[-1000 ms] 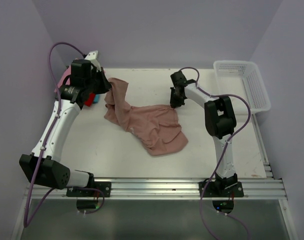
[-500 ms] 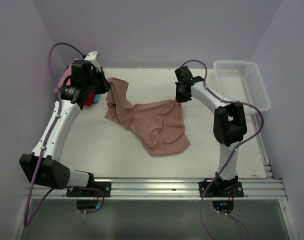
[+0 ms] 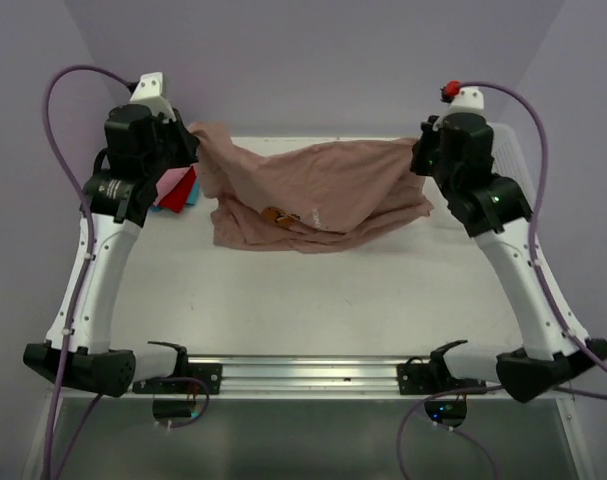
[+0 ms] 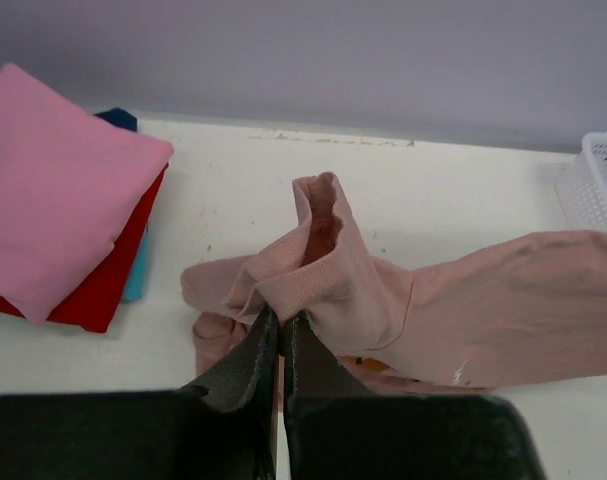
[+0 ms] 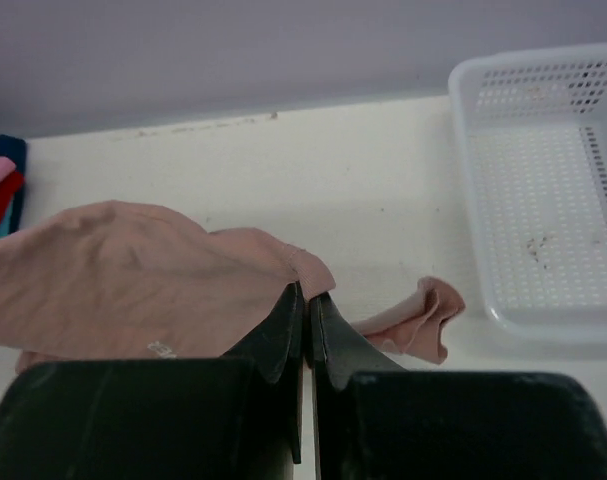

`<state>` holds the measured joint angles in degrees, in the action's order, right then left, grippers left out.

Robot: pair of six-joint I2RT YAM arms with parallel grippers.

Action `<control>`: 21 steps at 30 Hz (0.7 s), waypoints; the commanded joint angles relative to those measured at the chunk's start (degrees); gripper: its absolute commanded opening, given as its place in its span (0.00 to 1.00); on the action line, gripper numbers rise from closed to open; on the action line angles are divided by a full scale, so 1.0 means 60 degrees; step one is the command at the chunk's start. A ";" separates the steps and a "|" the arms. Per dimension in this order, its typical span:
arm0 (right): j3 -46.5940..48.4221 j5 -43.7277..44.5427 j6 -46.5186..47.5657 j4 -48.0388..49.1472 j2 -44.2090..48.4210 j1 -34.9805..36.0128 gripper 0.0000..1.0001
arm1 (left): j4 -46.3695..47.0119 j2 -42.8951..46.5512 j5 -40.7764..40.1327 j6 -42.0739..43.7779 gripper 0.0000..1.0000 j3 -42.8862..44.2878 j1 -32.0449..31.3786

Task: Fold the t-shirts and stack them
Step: Flatten the tshirt out

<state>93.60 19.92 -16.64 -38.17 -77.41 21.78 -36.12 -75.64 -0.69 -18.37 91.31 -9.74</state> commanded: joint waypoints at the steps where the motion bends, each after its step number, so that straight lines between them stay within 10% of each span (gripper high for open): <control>1: -0.0176 0.0108 0.0708 0.0546 0.1618 -0.0012 0.00 | 0.1110 0.1500 0.0011 0.0542 0.00 0.0792 0.0085; 21: 0.0308 -0.1506 0.3155 0.0781 0.6939 -0.0129 0.00 | 0.1507 0.5002 0.3864 0.0498 0.00 0.2625 0.0216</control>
<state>95.46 10.72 -1.56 -36.99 -36.29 21.47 -30.63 -45.71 17.26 -14.24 107.94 -9.67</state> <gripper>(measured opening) 0.026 0.018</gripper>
